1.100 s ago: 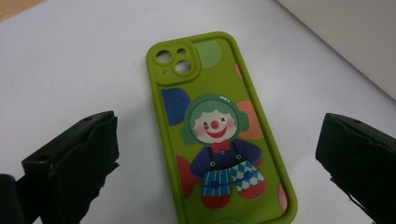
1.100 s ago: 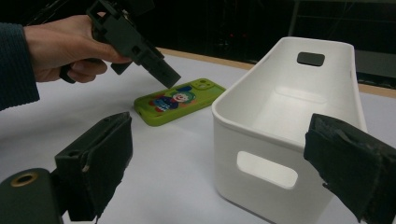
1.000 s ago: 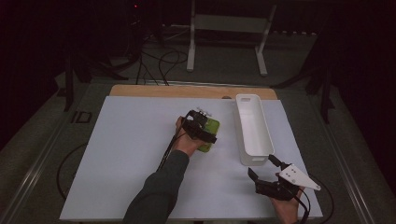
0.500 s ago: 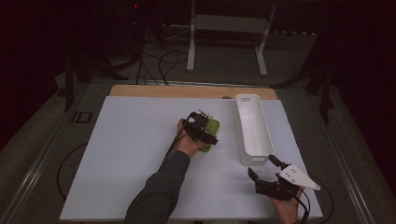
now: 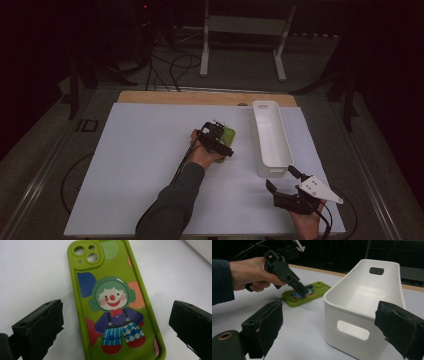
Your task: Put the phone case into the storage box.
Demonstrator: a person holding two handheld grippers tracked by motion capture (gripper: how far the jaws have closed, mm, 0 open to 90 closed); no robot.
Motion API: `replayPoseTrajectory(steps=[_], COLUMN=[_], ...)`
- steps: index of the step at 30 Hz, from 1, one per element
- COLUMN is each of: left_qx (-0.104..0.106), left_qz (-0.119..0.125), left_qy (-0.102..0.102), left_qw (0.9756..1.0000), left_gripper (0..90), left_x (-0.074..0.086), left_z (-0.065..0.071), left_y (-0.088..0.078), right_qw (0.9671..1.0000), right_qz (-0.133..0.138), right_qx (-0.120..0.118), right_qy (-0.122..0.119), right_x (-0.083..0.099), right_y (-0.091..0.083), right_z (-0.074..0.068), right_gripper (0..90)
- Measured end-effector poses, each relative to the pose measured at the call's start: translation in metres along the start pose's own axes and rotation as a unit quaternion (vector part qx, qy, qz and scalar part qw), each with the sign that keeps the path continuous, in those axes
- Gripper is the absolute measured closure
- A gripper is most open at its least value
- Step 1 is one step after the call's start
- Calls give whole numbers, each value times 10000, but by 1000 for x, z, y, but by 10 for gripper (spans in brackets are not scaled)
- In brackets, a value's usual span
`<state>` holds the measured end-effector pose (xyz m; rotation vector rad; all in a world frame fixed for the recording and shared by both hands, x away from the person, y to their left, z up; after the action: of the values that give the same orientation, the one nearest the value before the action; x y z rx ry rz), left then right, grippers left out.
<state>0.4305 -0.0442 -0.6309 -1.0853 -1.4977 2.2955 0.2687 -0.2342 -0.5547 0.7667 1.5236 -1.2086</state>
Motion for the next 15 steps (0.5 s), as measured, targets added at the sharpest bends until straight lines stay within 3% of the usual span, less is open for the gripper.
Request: replayPoseTrajectory(steps=[15], left_qx=[-95], left_qz=[-47], left_qy=[12], left_qw=[9999], left_gripper=[0], left_x=[3], left_z=[1], left_y=[7], right_qw=[10000], right_qz=[-3], right_qx=[38], right_qy=[-24], right_x=[0], right_y=[0], right_z=[1], right_gripper=[80])
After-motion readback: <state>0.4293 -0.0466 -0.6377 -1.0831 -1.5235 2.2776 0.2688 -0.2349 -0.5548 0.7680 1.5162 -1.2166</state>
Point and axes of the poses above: each handheld gripper's, and its own axes: y roughly forward along the jaws, x roughly out of its underside, z roughly to its right, the point moved 9 cm from there along y, roughly forward along the jaws, and after that the axes turned 12 degrees about x, right-handed, at the moved point
